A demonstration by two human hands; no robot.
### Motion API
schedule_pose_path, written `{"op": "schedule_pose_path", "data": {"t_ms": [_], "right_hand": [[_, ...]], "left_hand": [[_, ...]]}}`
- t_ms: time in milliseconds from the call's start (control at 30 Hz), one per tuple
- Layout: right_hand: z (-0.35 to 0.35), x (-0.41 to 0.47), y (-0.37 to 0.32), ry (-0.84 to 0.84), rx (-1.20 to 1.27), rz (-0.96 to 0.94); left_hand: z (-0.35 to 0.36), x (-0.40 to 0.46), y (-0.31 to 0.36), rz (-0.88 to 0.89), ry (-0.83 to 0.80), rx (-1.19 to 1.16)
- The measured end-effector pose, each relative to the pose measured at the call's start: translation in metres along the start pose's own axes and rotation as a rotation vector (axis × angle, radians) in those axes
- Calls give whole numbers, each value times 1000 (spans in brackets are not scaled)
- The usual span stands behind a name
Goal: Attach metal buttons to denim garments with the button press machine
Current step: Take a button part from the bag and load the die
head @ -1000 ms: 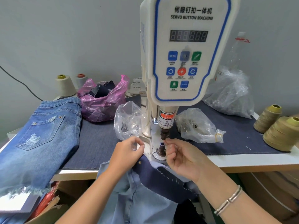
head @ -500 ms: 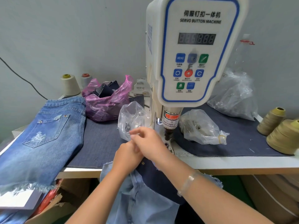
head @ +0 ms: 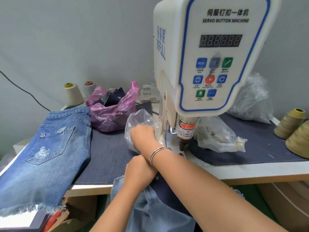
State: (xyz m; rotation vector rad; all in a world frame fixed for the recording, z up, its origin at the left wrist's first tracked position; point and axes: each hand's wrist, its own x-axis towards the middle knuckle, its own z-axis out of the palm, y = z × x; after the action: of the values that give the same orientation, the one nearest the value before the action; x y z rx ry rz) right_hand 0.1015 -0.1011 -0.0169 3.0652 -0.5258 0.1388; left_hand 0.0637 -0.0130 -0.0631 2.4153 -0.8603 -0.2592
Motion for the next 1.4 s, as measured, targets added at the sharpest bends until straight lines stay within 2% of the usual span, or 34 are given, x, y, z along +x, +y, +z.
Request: {"op": "schedule_pose_path", "data": {"t_ms": [300, 733, 867, 1067, 1133, 1233, 1300, 1400], "right_hand": [[0, 0, -3, 8, -121, -81], [3, 4, 1, -19, -83, -61], [-5, -6, 1, 51, -28, -64], [-43, -59, -10, 239, 205, -20], [-46, -94, -7, 284, 381, 1], [-45, -150, 17, 222, 579, 13], [-44, -174, 47, 148, 680, 87], [-41, -182, 90, 194, 773, 195]], "left_hand": [[-1, -3, 0, -6, -22, 1], [1, -4, -1, 21, 6, 8], [-1, -6, 2, 45, -8, -34], [1, -4, -5, -97, -19, -60], [1, -5, -5, -45, -1, -34], [2, -6, -3, 77, 48, -16], [3, -5, -3, 89, 70, -76], [6, -3, -4, 89, 105, -98]]}}
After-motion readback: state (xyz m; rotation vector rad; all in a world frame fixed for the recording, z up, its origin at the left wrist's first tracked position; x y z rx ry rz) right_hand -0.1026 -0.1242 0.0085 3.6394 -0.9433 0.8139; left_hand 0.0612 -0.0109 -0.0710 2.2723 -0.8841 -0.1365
